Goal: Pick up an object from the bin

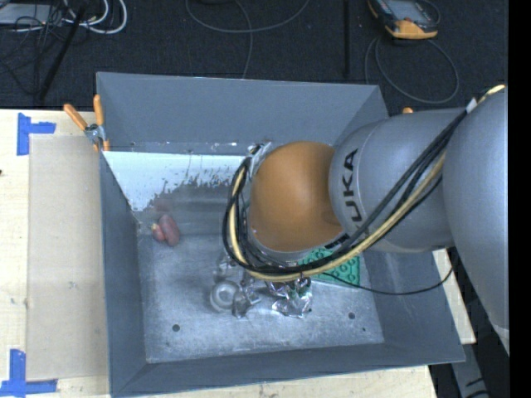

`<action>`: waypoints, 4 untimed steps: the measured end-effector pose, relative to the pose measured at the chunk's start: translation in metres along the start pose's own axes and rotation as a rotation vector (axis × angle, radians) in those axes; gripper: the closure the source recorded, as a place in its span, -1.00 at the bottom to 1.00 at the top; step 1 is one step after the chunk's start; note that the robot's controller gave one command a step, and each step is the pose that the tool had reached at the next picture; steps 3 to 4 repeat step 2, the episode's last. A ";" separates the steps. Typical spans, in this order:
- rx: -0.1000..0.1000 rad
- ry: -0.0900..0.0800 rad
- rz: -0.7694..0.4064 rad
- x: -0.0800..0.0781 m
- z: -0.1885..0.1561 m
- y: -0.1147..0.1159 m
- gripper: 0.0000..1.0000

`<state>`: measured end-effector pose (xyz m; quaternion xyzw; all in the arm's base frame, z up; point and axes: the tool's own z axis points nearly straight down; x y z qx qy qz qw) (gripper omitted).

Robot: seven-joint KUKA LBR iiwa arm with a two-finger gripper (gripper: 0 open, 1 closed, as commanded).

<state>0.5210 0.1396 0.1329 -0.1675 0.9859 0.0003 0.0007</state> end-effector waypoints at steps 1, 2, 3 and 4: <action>0.000 -0.003 0.005 -0.001 -0.051 0.001 1.00; 0.000 0.001 0.008 -0.001 -0.054 0.001 1.00; 0.000 0.001 0.008 -0.001 -0.054 0.001 1.00; 0.000 0.001 0.008 -0.001 -0.054 0.001 1.00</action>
Offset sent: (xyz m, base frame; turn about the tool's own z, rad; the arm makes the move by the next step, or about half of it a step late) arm 0.0000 0.0000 0.0485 0.0000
